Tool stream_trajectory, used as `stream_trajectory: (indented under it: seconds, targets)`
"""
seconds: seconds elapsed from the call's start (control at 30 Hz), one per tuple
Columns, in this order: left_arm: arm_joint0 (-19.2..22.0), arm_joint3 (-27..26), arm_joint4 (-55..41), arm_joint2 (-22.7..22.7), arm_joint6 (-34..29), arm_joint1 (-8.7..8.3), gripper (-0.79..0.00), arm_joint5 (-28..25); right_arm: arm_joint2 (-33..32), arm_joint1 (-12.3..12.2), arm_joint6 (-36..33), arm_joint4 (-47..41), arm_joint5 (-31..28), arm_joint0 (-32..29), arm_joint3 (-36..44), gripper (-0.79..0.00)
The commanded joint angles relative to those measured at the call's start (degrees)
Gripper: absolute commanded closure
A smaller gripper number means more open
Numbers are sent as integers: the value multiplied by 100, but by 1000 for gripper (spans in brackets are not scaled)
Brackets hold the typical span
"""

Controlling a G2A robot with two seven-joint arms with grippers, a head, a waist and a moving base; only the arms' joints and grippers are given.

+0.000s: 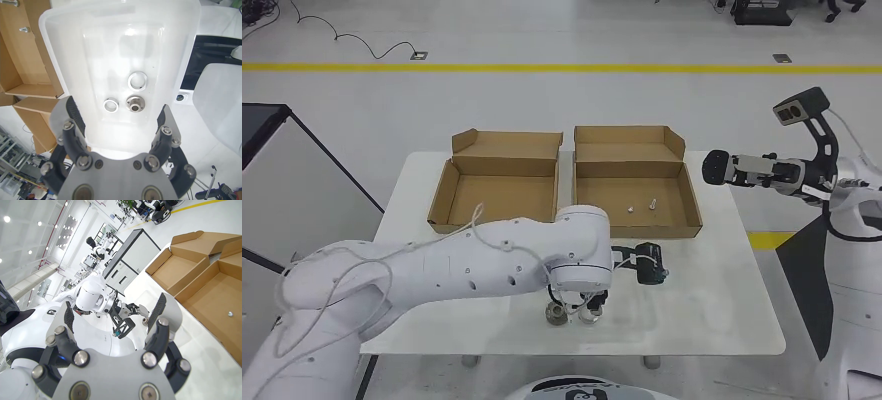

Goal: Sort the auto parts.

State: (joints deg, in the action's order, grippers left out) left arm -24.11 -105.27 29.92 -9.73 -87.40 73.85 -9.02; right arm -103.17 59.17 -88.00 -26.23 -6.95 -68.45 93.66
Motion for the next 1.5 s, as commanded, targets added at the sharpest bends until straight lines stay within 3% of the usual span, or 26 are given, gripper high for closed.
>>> stream_trajectory:
  seconds: [0.0, 0.1, 0.2, 0.33, 0.7, 1.07, 1.47]
  targets:
    - [-83, 84, 49, -1, 22, 33, -650, -99, 0, 0, 0, 0, 0, 0, 0, -785]
    - [-224, 218, 127, -1, 30, 87, -646, -246, 0, 0, 0, 0, 0, 0, 0, -785]
    - [-344, 350, 187, -1, -14, 140, -566, -366, 0, 0, 0, 0, 0, 0, 0, -785]
    - [-476, 488, 240, -1, -38, 206, -551, -489, 0, 0, 0, 0, 0, 0, 0, -785]
    - [-815, 826, 365, -1, -60, 384, -397, -726, 0, 0, 0, 0, 0, 0, 0, -785]
    - [-1028, 1098, 497, -1, -60, 500, -391, -727, 0, 0, 0, 0, 0, 0, 0, -785]
    - [-1138, 1308, 593, -1, -60, 480, -382, -727, 0, 0, 0, 0, 0, 0, 0, -785]
